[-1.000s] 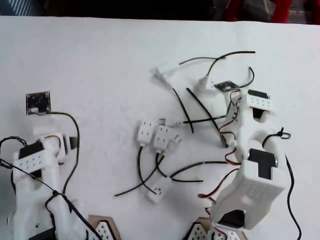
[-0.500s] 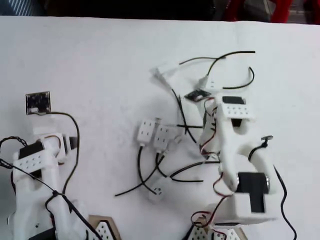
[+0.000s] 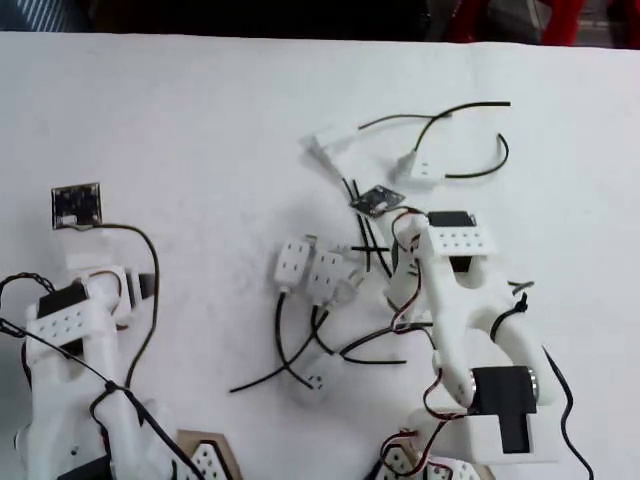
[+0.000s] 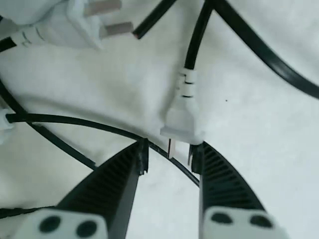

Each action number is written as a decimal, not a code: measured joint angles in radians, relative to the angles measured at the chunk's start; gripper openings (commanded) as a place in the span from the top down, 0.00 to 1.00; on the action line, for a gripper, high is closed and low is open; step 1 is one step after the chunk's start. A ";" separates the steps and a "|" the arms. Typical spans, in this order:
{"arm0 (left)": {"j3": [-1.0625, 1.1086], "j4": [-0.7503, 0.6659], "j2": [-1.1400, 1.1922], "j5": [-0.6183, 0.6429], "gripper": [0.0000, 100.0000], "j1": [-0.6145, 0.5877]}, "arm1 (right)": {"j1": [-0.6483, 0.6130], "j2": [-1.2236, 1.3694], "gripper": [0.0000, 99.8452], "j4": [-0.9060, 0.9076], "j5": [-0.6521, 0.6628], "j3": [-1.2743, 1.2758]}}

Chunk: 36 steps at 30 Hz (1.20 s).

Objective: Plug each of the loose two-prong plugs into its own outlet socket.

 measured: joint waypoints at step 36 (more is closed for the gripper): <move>0.000 0.000 0.000 0.000 0.73 0.000 | -0.014 0.258 0.86 -0.002 -0.163 -0.310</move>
